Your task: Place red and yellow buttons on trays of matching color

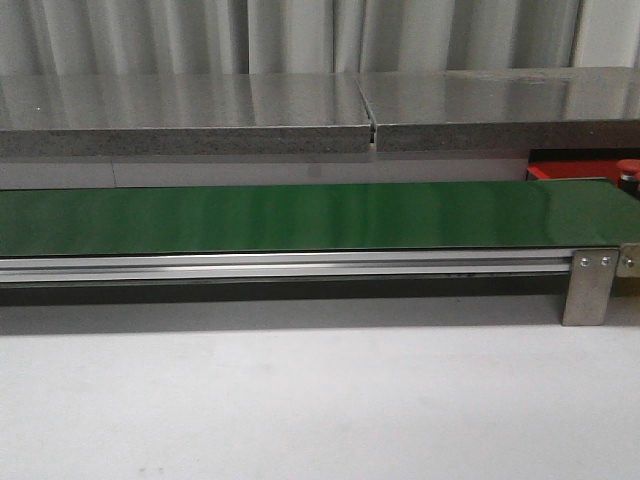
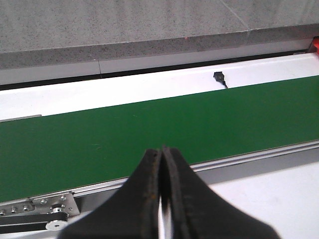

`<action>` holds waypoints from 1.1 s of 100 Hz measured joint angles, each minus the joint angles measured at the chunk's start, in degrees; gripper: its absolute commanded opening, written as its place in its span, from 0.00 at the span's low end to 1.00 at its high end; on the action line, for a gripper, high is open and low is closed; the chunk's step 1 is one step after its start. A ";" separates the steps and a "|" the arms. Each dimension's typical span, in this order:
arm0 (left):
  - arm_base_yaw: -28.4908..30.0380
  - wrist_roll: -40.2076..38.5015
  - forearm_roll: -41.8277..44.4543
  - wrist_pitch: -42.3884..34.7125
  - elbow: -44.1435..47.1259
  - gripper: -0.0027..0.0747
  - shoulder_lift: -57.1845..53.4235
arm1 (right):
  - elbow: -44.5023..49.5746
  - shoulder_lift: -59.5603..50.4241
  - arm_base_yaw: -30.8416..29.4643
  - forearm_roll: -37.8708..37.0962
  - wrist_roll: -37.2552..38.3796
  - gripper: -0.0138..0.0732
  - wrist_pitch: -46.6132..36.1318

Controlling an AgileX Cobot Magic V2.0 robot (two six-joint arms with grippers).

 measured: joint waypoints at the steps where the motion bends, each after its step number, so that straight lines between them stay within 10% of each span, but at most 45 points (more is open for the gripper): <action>1: 0.00 0.00 0.00 0.00 0.00 0.01 0.00 | 0.25 -0.28 0.00 0.16 0.00 0.08 -0.23; 73: 0.00 0.00 0.00 0.00 0.00 0.01 0.00 | 16.16 -12.25 -5.99 1.85 0.44 0.08 -7.77; 110: 0.00 0.00 0.00 0.00 0.00 0.01 0.00 | 16.30 -22.96 -8.74 0.06 0.87 0.08 4.47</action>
